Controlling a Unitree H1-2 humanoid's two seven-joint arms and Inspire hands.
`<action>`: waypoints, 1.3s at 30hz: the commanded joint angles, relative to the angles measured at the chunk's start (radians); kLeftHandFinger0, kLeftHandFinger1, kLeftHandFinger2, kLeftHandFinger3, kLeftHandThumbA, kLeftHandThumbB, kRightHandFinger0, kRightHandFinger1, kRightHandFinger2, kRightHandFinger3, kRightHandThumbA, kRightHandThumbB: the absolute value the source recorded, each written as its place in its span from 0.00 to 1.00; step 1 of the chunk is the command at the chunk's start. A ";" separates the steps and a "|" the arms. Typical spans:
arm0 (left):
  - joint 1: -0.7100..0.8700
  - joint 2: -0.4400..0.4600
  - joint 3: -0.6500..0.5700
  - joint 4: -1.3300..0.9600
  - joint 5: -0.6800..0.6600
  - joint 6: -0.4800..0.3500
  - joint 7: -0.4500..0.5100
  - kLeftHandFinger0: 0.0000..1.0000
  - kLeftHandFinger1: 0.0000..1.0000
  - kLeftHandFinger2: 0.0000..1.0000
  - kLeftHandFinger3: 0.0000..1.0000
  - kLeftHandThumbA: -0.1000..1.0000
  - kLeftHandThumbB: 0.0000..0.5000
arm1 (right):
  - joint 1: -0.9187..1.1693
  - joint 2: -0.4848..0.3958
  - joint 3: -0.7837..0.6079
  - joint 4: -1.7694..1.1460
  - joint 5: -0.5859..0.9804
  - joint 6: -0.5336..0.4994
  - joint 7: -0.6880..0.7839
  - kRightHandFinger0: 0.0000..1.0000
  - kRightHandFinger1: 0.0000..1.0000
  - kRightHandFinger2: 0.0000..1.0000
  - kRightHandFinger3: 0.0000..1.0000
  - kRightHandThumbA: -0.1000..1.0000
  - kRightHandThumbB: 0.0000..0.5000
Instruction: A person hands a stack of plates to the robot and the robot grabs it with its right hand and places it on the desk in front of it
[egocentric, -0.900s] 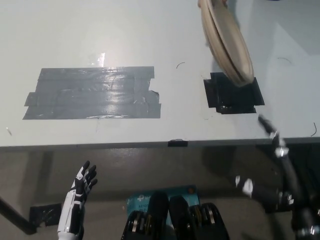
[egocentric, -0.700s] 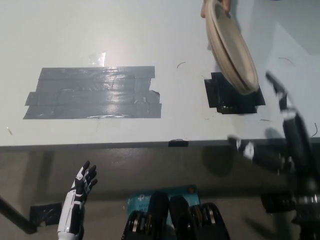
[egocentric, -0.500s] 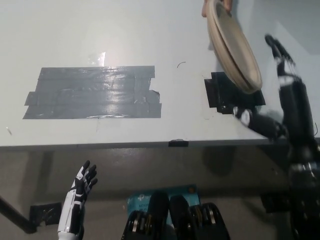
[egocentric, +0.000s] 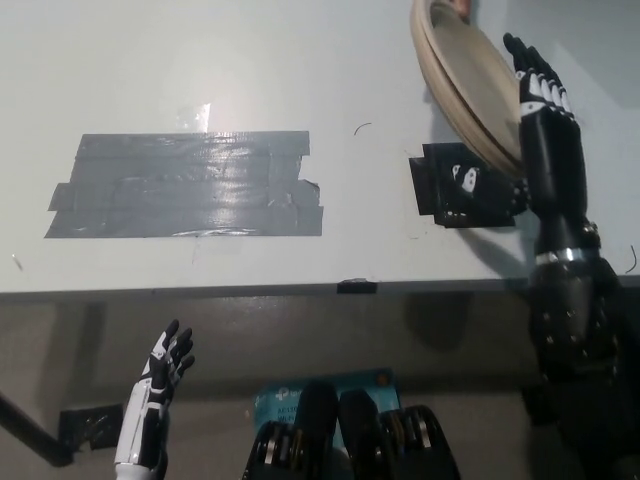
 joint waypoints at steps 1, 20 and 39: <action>-0.011 0.001 0.009 -0.015 -0.005 -0.032 0.009 1.00 1.00 1.00 1.00 1.00 0.37 | -0.086 -0.007 0.007 0.046 -0.026 -0.033 -0.081 1.00 1.00 1.00 1.00 1.00 0.70; -0.015 0.004 0.005 -0.024 0.005 -0.027 0.008 1.00 1.00 1.00 1.00 1.00 0.34 | -0.206 -0.031 0.117 0.261 -0.130 0.003 -0.165 1.00 1.00 1.00 1.00 0.76 0.95; -0.023 0.009 0.004 -0.027 -0.010 -0.018 -0.004 1.00 1.00 1.00 1.00 1.00 0.33 | -0.228 -0.052 0.106 0.294 -0.203 0.071 -0.424 0.00 0.00 0.04 0.08 1.00 0.07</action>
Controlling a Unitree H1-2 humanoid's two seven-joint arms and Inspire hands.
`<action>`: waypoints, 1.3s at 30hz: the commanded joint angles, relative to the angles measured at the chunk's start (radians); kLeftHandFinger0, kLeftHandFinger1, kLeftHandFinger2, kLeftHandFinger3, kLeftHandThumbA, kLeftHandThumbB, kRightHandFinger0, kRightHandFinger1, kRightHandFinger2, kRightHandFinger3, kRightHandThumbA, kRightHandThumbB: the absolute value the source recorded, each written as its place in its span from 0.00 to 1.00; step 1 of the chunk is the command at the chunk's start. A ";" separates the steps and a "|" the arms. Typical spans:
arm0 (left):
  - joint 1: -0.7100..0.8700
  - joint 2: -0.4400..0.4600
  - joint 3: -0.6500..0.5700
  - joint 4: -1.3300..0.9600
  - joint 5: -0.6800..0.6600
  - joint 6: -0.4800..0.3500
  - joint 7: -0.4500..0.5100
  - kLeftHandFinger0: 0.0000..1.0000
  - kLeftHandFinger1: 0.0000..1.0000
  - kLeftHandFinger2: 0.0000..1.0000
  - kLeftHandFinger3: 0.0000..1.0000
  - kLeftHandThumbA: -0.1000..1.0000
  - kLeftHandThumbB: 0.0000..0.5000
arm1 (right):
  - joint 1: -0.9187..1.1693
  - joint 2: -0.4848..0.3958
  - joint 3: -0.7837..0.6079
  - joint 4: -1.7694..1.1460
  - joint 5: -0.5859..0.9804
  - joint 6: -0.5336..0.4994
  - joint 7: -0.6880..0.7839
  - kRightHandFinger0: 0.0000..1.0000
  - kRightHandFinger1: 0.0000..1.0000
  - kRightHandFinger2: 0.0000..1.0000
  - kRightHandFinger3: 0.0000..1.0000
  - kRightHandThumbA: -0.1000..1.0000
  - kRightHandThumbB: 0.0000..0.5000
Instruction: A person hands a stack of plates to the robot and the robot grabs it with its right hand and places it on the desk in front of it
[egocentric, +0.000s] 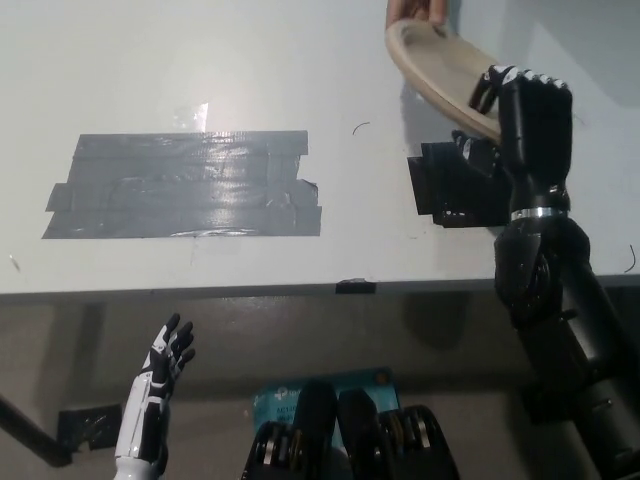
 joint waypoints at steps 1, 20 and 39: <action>-0.009 0.007 0.005 -0.023 -0.007 -0.021 0.000 1.00 1.00 1.00 1.00 1.00 0.33 | -0.063 -0.017 -0.011 -0.069 -0.036 -0.012 -0.123 0.00 0.00 0.02 0.04 1.00 0.07; -0.023 0.010 0.010 -0.022 -0.011 -0.013 0.002 1.00 1.00 1.00 1.00 1.00 0.34 | -0.096 -0.144 -0.009 -0.306 -0.072 -0.042 -0.046 0.00 0.00 0.22 0.31 1.00 0.03; -0.028 0.012 0.007 -0.022 -0.017 -0.008 -0.003 1.00 1.00 1.00 1.00 1.00 0.29 | -0.120 -0.202 0.235 0.281 -0.151 -0.134 -0.155 0.00 0.00 0.01 0.08 0.85 0.07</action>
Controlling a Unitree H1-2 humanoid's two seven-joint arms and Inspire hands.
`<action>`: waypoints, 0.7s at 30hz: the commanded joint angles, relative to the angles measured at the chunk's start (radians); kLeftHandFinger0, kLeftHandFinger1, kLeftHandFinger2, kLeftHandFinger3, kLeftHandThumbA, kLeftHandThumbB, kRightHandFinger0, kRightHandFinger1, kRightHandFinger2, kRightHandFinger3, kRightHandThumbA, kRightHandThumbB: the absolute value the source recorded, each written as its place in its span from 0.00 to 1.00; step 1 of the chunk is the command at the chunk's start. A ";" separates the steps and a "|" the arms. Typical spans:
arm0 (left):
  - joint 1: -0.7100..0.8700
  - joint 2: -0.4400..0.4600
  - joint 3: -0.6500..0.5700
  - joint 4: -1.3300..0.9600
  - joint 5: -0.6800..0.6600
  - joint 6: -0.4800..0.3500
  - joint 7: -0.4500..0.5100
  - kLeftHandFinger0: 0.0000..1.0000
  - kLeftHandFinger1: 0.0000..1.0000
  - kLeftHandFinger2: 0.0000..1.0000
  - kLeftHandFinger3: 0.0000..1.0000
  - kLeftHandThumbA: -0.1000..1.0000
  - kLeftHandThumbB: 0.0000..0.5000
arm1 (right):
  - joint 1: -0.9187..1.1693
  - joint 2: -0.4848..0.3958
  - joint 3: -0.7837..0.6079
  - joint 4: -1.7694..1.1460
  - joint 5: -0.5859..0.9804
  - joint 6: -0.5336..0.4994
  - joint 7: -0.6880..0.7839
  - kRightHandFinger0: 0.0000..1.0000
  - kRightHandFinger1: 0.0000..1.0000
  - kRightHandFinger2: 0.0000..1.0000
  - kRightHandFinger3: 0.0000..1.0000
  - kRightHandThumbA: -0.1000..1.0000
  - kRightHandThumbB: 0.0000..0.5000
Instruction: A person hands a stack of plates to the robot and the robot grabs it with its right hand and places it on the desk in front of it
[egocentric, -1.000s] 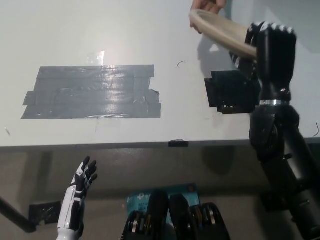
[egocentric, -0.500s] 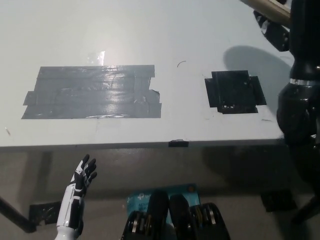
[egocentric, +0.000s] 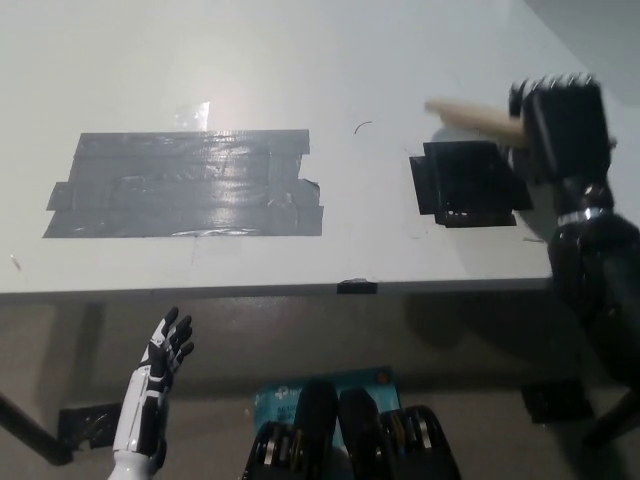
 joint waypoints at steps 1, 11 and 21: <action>-0.015 0.005 0.006 -0.019 -0.012 -0.012 -0.002 1.00 1.00 1.00 1.00 1.00 0.28 | -0.075 -0.008 0.030 0.064 -0.024 -0.050 -0.074 0.00 0.00 0.00 0.07 0.87 0.06; -0.022 0.002 0.004 -0.026 -0.015 0.003 -0.003 1.00 1.00 1.00 1.00 1.00 0.31 | -0.048 0.011 0.001 0.058 0.103 -0.088 0.035 0.00 0.03 0.09 0.08 0.79 0.09; -0.030 0.004 0.006 -0.026 -0.012 0.006 0.001 1.00 1.00 1.00 1.00 1.00 0.34 | -0.029 -0.163 -0.076 -0.519 0.847 0.176 1.016 1.00 1.00 1.00 1.00 0.92 1.00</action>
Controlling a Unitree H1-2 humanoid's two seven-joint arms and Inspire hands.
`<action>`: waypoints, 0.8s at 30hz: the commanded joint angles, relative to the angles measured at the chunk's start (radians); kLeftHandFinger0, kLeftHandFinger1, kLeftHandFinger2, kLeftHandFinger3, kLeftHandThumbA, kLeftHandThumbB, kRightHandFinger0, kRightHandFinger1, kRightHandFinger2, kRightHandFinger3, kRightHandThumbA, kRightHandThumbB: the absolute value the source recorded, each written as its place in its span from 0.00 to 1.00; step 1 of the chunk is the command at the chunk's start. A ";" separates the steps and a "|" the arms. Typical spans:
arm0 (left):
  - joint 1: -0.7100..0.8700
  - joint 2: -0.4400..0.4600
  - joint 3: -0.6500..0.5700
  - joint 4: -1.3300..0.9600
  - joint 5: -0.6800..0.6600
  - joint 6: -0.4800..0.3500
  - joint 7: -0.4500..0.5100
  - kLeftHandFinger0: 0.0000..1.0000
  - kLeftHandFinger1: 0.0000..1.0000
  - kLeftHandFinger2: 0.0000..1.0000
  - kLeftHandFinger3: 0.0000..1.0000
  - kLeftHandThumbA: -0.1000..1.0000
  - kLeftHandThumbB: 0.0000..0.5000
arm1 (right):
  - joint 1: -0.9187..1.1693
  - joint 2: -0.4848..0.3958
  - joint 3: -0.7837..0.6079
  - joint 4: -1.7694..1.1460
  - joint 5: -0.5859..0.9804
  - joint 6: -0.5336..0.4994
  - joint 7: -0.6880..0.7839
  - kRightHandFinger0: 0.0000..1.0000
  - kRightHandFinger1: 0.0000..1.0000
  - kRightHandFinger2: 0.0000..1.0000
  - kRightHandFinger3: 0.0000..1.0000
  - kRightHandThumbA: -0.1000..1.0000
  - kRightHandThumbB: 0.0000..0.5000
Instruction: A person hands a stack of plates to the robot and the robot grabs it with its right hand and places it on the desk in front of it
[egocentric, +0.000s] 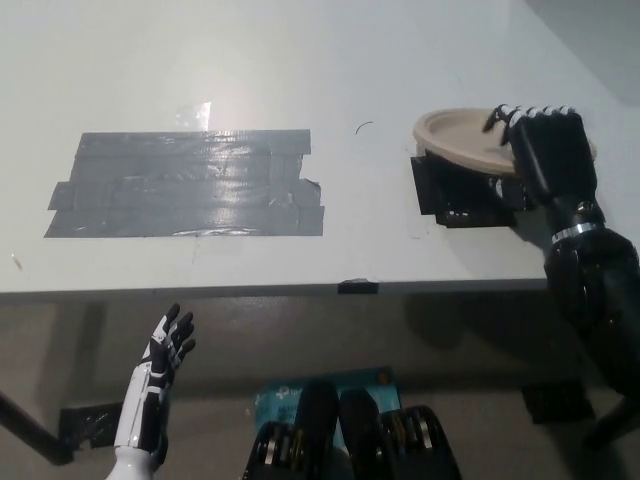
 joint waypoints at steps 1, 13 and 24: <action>-0.022 0.003 0.007 -0.031 -0.009 0.002 0.002 1.00 1.00 1.00 1.00 1.00 0.33 | -0.061 -0.186 -0.075 -0.541 0.783 0.253 0.928 1.00 1.00 1.00 1.00 0.89 1.00; -0.037 0.005 0.010 -0.035 -0.011 0.021 0.003 1.00 1.00 1.00 1.00 1.00 0.27 | -0.130 -0.322 -0.100 -0.920 1.218 0.427 1.127 1.00 1.00 1.00 1.00 0.94 1.00; -0.052 0.009 0.011 -0.032 -0.009 0.024 0.002 1.00 1.00 1.00 1.00 1.00 0.31 | -0.111 -0.308 -0.193 -0.954 1.485 0.455 1.179 1.00 1.00 1.00 1.00 1.00 1.00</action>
